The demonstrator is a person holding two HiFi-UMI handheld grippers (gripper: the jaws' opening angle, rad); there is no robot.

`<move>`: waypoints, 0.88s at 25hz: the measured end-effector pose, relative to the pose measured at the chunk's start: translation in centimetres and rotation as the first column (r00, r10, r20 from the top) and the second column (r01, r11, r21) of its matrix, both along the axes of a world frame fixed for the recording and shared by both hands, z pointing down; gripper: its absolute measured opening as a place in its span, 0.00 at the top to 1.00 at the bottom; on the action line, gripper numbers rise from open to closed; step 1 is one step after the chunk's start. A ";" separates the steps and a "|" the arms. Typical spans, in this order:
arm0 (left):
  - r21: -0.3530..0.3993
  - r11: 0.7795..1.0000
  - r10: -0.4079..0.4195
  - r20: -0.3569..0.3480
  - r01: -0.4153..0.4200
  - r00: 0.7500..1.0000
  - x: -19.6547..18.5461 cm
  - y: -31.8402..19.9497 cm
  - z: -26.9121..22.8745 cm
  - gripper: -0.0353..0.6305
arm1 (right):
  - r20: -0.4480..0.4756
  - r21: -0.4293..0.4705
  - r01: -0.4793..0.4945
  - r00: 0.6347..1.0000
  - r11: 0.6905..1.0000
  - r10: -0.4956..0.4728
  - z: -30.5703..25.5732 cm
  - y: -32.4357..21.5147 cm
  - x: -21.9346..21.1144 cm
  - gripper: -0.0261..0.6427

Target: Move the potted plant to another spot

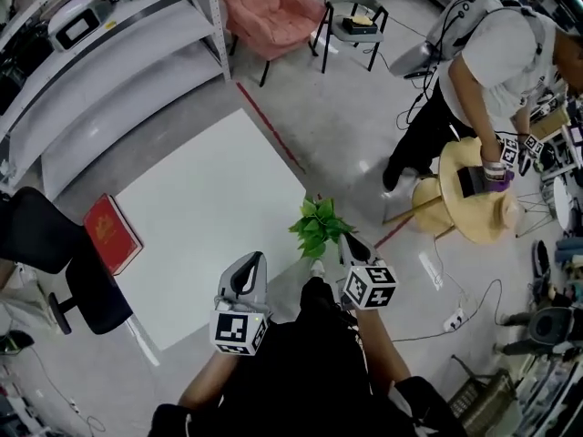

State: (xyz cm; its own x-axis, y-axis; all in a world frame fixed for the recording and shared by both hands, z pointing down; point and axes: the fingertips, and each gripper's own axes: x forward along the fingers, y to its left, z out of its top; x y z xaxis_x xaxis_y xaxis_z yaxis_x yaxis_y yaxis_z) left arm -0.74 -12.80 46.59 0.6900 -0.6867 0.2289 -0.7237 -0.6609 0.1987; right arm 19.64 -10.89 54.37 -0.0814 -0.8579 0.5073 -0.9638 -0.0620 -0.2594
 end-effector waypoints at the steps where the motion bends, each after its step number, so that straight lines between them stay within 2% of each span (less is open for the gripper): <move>1: 0.006 1.000 0.020 -0.007 -0.020 1.000 -0.6 0.6 -0.3 0.92 | 0.004 0.011 -0.016 1.000 1.000 0.016 -0.5 1.1 -1.1 0.94; 6: 0.021 0.994 0.106 -0.041 -0.105 0.994 -2.6 3.6 -1.5 0.92 | 0.005 0.065 -0.079 0.997 0.995 0.079 -2.9 6.2 -5.8 0.94; 11: 0.036 0.986 0.167 -0.069 -0.165 0.984 -2.6 6.8 -2.7 0.92 | -0.017 0.128 -0.102 0.994 0.987 0.105 -5.5 10.2 -8.2 0.94; 17: 0.035 0.987 0.161 -0.082 -0.158 0.984 -0.2 10.6 -4.2 0.92 | -0.030 0.203 -0.080 0.996 0.976 0.088 -9.0 14.1 -8.1 0.94; 22: 0.029 0.987 0.160 -0.070 -0.158 0.985 3.2 13.4 -4.3 0.92 | -0.047 0.222 -0.026 0.998 0.975 0.037 -10.1 16.8 -7.0 0.94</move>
